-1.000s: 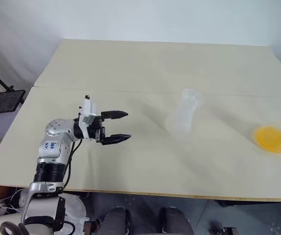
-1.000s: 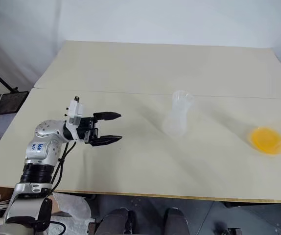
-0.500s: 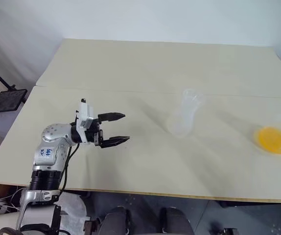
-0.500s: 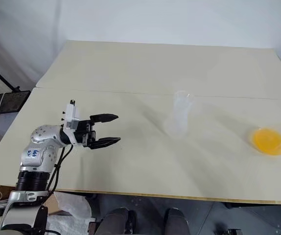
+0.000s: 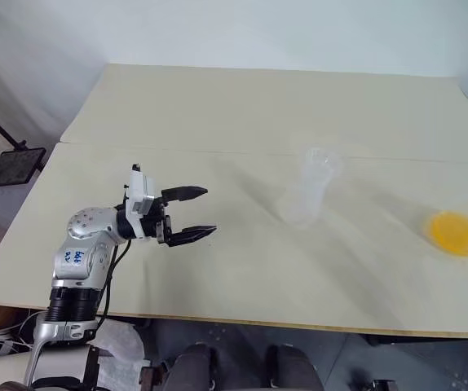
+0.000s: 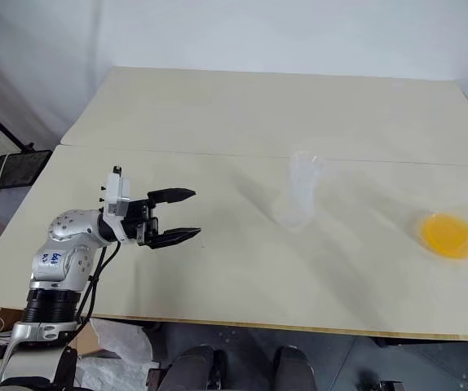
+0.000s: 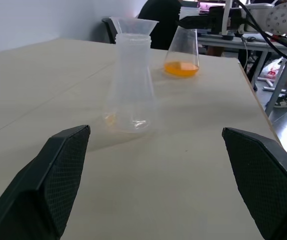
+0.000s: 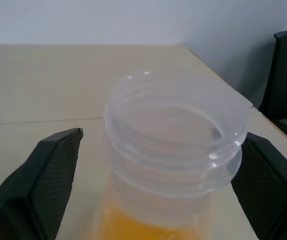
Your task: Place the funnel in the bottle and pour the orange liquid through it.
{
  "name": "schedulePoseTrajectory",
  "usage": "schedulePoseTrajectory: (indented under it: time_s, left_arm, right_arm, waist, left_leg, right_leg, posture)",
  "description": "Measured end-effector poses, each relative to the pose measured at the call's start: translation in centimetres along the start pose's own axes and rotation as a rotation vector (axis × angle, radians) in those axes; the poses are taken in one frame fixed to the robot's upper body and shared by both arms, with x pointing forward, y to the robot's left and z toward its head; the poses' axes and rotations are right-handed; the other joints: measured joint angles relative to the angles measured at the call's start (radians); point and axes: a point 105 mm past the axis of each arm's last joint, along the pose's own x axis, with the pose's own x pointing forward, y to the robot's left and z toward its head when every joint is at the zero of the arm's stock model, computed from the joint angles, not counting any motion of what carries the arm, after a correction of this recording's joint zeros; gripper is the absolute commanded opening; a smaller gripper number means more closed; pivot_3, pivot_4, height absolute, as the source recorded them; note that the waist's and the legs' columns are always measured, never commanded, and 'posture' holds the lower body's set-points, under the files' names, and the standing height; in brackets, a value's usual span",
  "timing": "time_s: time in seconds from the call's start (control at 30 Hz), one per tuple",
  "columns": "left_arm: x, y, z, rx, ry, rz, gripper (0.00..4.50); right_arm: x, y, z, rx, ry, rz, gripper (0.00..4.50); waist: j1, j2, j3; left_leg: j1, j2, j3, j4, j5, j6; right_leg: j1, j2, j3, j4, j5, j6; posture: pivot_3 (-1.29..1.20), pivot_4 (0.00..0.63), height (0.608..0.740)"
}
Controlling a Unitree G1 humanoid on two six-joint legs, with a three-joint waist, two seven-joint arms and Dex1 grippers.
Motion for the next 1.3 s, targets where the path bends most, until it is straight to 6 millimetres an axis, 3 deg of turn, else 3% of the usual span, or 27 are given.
schedulePoseTrajectory:
  time_s: [0.07,0.1,0.3,0.4,0.57,0.63,0.7,0.8,1.3]
  left_arm:
    - [0.0,0.0,0.0,0.001,0.000,0.003,4.50]
    - [0.0,0.0,0.0,0.001,0.000,0.004,4.50]
    - [0.0,0.0,0.1,0.005,-0.001,0.003,4.50]
    - [0.0,0.0,0.1,0.005,-0.003,0.003,4.50]
    - [0.5,-0.6,1.1,0.017,-0.047,-0.027,4.50]
    - [1.0,-1.0,1.6,0.010,-0.084,-0.033,4.50]
    - [1.9,-1.4,2.1,-0.015,-0.133,-0.041,4.50]
    - [2.3,-1.6,2.3,-0.018,-0.145,-0.032,4.50]
    - [5.3,-2.0,1.0,0.020,-0.149,0.032,4.50]
  right_arm:
    - [0.1,0.0,0.0,-0.007,-0.008,0.000,2.93]
    - [0.1,0.1,0.0,-0.009,-0.016,0.004,2.82]
    - [0.0,0.6,-0.2,-0.014,-0.046,0.015,2.82]
    - [0.1,2.3,0.0,0.007,-0.069,0.085,2.82]
    - [1.2,8.5,2.9,-0.054,-0.148,0.311,2.82]
    - [1.4,11.9,4.0,-0.194,-0.143,0.440,2.82]
    - [1.0,16.5,4.9,-0.362,-0.172,0.600,2.82]
    - [0.6,19.0,4.7,-0.459,-0.181,0.675,2.82]
    - [1.2,21.1,5.3,-0.705,-0.258,0.677,2.82]
  waist:
    - [0.000,0.000,0.000]
    - [-0.001,0.000,0.000]
    - [-0.002,0.000,0.000]
    - [-0.005,0.000,0.000]
    - [-0.019,0.001,0.000]
    - [-0.022,0.001,0.001]
    - [-0.023,0.001,0.001]
    - [-0.012,0.001,0.001]
    - [0.000,0.001,0.001]
  left_leg:
    - [0.000,0.000,0.000,0.000,0.000,0.000]
    - [0.000,0.000,0.000,0.000,0.000,0.000]
    - [0.000,0.000,0.000,0.000,0.000,0.000]
    - [0.000,0.001,0.000,-0.001,0.000,0.000]
    - [0.000,0.001,0.000,-0.001,0.000,-0.001]
    - [0.000,0.001,-0.001,-0.001,0.000,0.000]
    - [0.000,0.001,-0.002,-0.001,0.000,-0.001]
    - [-0.002,0.000,-0.003,-0.001,0.000,-0.001]
    - [-0.005,0.000,-0.003,0.001,0.000,0.000]
  right_leg:
    - [0.000,0.000,0.000,0.000,0.000,0.000]
    - [0.000,0.000,0.000,0.000,0.000,0.000]
    - [0.000,0.000,0.000,0.000,0.000,0.000]
    - [0.000,0.001,0.000,0.000,0.000,0.000]
    - [-0.001,0.001,0.000,0.000,0.000,0.000]
    - [-0.001,0.000,0.000,0.000,0.000,0.000]
    - [-0.001,0.000,0.000,0.000,0.000,0.000]
    - [-0.001,0.000,-0.002,-0.001,0.000,0.000]
    - [0.000,0.000,-0.004,-0.007,0.001,0.001]
  posture:
    - [0.00,0.150,0.740]
    - [0.00,0.150,0.740]
    - [0.00,0.150,0.740]
    - [0.00,0.150,0.740]
    - [0.00,0.150,0.740]
    - [0.00,0.150,0.740]
    - [0.00,0.150,0.740]
    - [0.00,0.150,0.740]
    - [0.00,0.150,0.740]
